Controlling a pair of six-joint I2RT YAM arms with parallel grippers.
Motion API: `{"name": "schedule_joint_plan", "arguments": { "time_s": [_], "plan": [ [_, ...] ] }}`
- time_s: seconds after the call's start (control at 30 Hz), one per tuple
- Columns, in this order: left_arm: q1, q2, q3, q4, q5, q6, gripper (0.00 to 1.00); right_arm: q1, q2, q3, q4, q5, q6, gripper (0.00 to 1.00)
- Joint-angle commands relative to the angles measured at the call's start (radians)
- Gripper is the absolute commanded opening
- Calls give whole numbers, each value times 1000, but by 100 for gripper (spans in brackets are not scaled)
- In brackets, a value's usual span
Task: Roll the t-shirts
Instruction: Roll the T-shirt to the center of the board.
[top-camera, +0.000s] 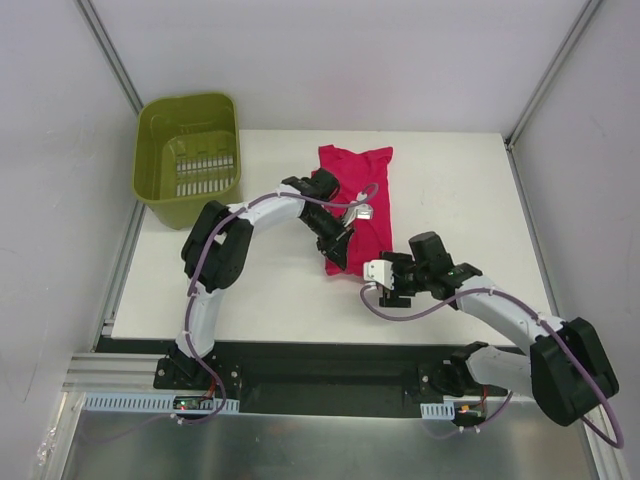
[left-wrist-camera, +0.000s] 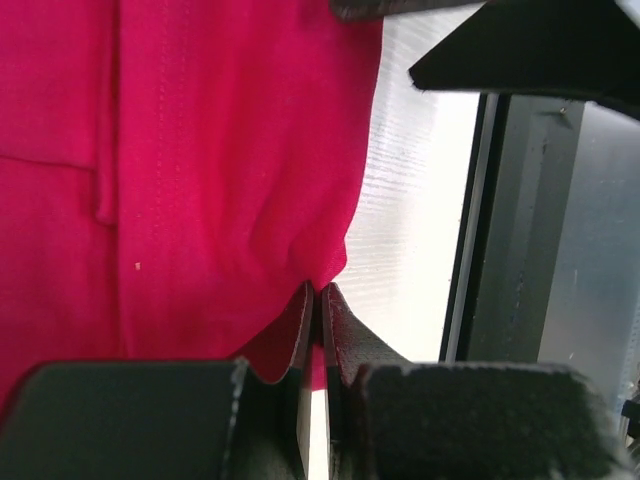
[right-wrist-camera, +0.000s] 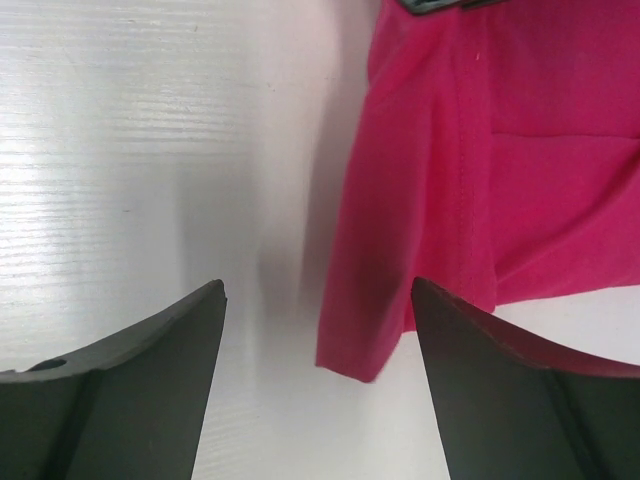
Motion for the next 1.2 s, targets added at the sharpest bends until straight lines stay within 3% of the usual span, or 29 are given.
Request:
{"name": "schedule_joint_plan", "arguments": {
  "time_s": [0.0, 0.37, 0.7, 0.8, 0.87, 0.9, 0.93, 0.97, 1.0, 1.07, 1.1, 1.17],
  "plan": [
    [22, 10, 62, -49, 96, 0, 0, 16, 64, 46, 99, -38, -32, 79],
    [41, 41, 98, -106, 100, 40, 0, 35, 237, 166, 199, 10, -8, 77],
    [81, 44, 138, -120, 105, 26, 0, 35, 329, 241, 42, -69, -74, 75],
    [93, 32, 137, -121, 103, 22, 0, 33, 354, 248, 35, -49, -98, 71],
    [99, 26, 132, -124, 103, 16, 0, 33, 381, 262, 33, -27, -103, 55],
    [99, 21, 128, -124, 100, 12, 3, 35, 391, 273, 23, -20, -97, 44],
    [99, 15, 121, -124, 90, 9, 9, 32, 403, 287, 3, -16, -95, 23],
    [99, 1, 117, -124, 64, 14, 14, 29, 411, 311, -32, -19, -89, 17],
    [99, -8, 100, -123, 44, 14, 28, 24, 412, 314, -39, -18, -78, 13],
    [99, -68, 51, -43, -25, -6, 42, 24, 403, 313, -53, -16, -63, 7],
    [99, -104, -43, 4, -44, -9, 51, 24, 391, 311, -54, -16, -57, 7],
    [96, -213, -147, 162, -81, -14, 58, 26, 385, 314, -73, -12, -35, 7]
  ]
}}
